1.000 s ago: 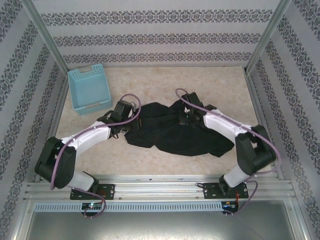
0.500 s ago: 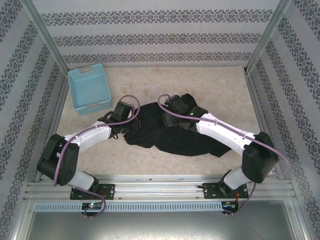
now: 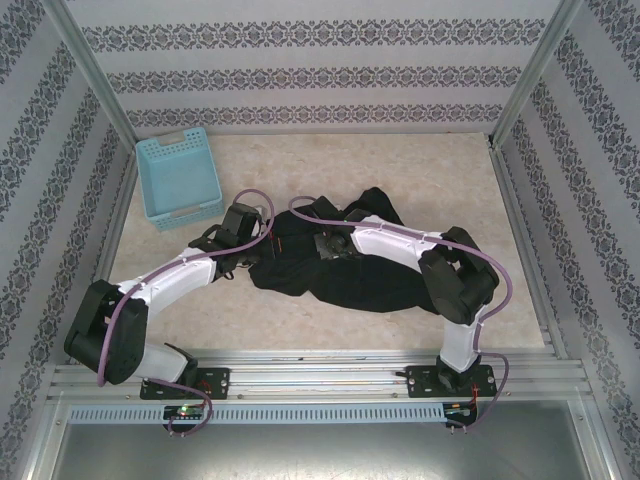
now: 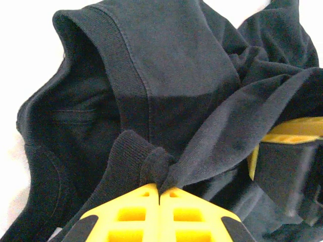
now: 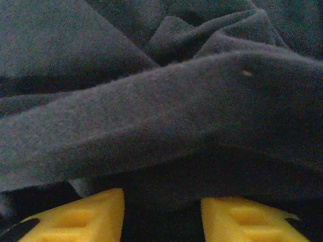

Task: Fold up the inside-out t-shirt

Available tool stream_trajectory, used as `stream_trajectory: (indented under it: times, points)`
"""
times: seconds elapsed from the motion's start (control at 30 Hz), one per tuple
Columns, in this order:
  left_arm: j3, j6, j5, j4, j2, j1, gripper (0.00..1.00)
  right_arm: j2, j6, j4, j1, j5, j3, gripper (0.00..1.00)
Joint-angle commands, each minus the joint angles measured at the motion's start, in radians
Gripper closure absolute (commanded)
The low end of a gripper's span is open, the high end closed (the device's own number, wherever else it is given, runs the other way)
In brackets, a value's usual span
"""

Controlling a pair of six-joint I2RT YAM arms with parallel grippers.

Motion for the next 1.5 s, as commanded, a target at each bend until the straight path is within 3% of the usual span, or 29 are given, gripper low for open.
stream_trajectory:
  times: [0.0, 0.1, 0.43, 0.63, 0.77, 0.83, 0.9, 0.97, 1.1, 1.23, 1.47]
  points:
    - [-0.01, -0.011, 0.01, 0.027, -0.037, 0.008, 1.0, -0.003, -0.017, -0.02, -0.004, 0.062, 0.052, 0.81]
    - [-0.01, -0.01, -0.004, 0.017, -0.048, 0.008, 1.0, -0.067, -0.032, 0.0, 0.0, 0.075, 0.026, 1.0]
    - [0.065, 0.021, -0.13, -0.091, -0.041, 0.03, 1.0, -0.365, 0.021, 0.082, -0.002, -0.159, -0.114, 1.0]
    - [0.182, 0.062, -0.153, -0.221, 0.087, 0.046, 1.0, -0.507, 0.052, 0.106, 0.001, -0.207, -0.179, 1.0]
    - [0.199, 0.088, -0.154, -0.251, 0.095, 0.036, 0.94, -0.561, 0.059, 0.128, -0.001, -0.259, -0.182, 1.0]
    - [0.201, 0.103, -0.198, -0.277, 0.059, 0.017, 0.88, -0.573, 0.062, 0.139, -0.001, -0.268, -0.177, 1.0]
    - [0.188, 0.13, -0.267, -0.277, -0.011, -0.03, 0.75, -0.567, 0.072, 0.128, -0.005, -0.252, -0.164, 1.0]
    - [0.146, 0.173, -0.294, -0.212, -0.12, -0.097, 0.62, -0.554, 0.078, 0.134, -0.007, -0.254, -0.155, 1.0]
    - [0.023, 0.236, -0.167, 0.025, -0.265, -0.223, 0.49, -0.543, 0.102, 0.182, 0.001, -0.271, -0.155, 1.0]
    - [-0.007, 0.214, -0.063, 0.142, -0.215, -0.264, 0.48, -0.544, 0.124, 0.224, 0.015, -0.284, -0.158, 1.0]
    - [0.018, 0.163, -0.067, 0.245, -0.074, -0.277, 0.51, -0.563, 0.154, 0.255, 0.039, -0.308, -0.178, 1.0]
